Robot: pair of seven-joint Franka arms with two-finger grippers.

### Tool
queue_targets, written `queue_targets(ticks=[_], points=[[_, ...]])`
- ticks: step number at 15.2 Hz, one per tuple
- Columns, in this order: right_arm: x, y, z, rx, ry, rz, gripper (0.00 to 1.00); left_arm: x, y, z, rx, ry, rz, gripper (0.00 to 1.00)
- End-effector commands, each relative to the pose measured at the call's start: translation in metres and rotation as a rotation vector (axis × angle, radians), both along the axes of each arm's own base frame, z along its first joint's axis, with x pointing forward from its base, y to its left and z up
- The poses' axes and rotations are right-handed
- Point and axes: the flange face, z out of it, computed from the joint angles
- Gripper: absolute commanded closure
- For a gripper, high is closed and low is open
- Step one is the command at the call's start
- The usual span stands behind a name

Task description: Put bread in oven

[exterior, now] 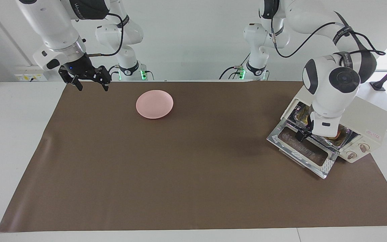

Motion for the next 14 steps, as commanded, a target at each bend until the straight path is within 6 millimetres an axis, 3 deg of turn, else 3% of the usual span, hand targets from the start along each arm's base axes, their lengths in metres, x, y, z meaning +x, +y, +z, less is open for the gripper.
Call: queue_targets(ticks=[1,5,11,14], points=[[-0.006,-0.002,0.001,-0.017,0.006,-0.009,0.00,-0.011,-0.007,0.019,-0.077,0.015,-0.065,0.00],[-0.006,-0.002,0.001,-0.017,0.006,-0.009,0.00,-0.026,-0.003,0.035,-0.132,0.076,-0.148,0.00],[-0.006,-0.002,0.001,-0.017,0.007,-0.009,0.00,-0.056,0.026,0.069,-0.179,0.133,-0.208,0.00],[-0.006,-0.002,0.001,-0.015,0.006,-0.009,0.00,-0.070,0.031,0.070,-0.196,0.168,-0.226,0.00]])
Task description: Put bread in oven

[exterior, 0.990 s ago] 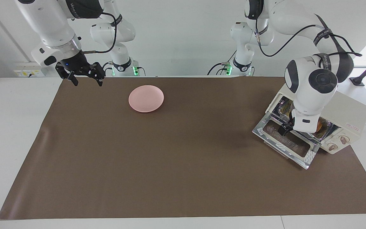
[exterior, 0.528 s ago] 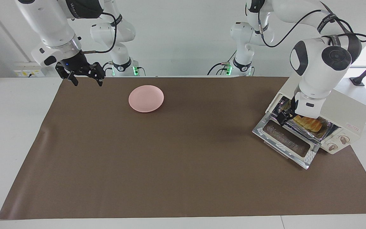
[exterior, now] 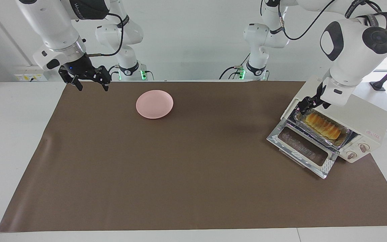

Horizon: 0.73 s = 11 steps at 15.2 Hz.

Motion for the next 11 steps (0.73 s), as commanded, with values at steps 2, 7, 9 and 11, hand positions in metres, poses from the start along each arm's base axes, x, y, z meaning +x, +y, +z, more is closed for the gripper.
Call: queue_targets(ticks=[2,7,9,11], points=[[-0.006,-0.002,0.001,-0.017,0.006,-0.009,0.00,-0.014,0.009,-0.001,-0.034,0.029,-0.015,0.00],[-0.006,-0.002,0.001,-0.016,0.006,-0.008,0.00,-0.028,0.000,0.008,-0.073,0.065,-0.083,0.00],[-0.006,-0.002,0.001,-0.017,0.006,-0.009,0.00,-0.031,0.003,0.010,-0.077,0.063,-0.081,0.00],[-0.006,-0.002,0.001,-0.017,0.006,-0.009,0.00,-0.037,0.004,0.004,-0.079,0.080,-0.080,0.00]])
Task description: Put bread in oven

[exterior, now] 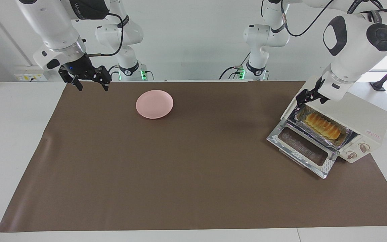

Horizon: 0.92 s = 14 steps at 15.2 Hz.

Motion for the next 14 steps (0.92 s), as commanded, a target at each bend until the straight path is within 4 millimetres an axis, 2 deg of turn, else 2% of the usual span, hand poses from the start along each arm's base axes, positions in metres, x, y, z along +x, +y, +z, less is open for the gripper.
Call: queue_targets(ticks=[1,6,8,11,14], points=[[-0.006,-0.002,0.001,-0.017,0.006,-0.009,0.00,-0.021,0.001,-0.008,-0.021,0.025,-0.015,0.00],[-0.006,-0.002,0.001,-0.016,0.006,-0.008,0.00,-0.026,-0.005,-0.009,-0.028,0.022,-0.025,0.00],[-0.006,-0.002,0.001,-0.017,0.006,-0.009,0.00,-0.031,-0.004,-0.015,-0.040,0.025,-0.021,0.00],[-0.006,-0.002,0.001,-0.017,0.007,-0.009,0.00,-0.032,-0.009,-0.016,-0.042,0.023,-0.030,0.00],[-0.006,-0.002,0.001,-0.017,0.007,-0.009,0.00,-0.030,-0.006,-0.016,-0.044,0.016,-0.032,0.00]])
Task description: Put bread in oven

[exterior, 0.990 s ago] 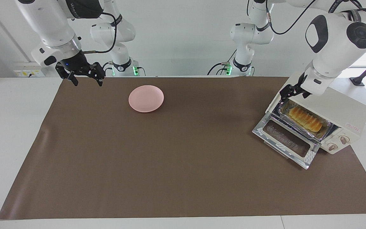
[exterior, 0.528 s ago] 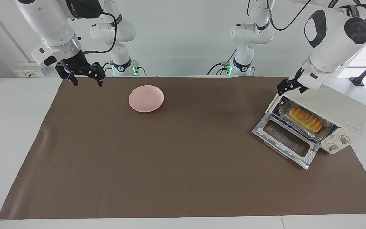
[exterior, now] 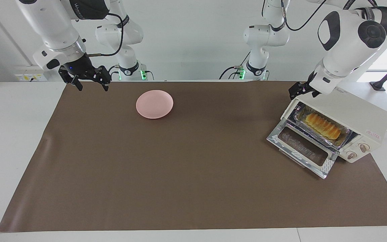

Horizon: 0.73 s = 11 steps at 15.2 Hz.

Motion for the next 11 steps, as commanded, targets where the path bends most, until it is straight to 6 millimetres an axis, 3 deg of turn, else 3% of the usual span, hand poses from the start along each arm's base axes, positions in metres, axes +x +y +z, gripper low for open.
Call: queue_targets(ticks=[1,6,11], points=[[-0.006,-0.002,0.001,-0.017,0.006,-0.009,0.00,-0.007,0.004,0.002,-0.023,-0.026,-0.012,0.00],[-0.006,-0.002,0.001,-0.016,0.006,-0.008,0.00,-0.003,0.005,0.006,-0.025,-0.043,-0.013,0.00],[-0.006,-0.002,0.001,-0.017,0.007,-0.008,0.00,0.000,0.006,0.036,-0.025,-0.076,-0.010,0.00]])
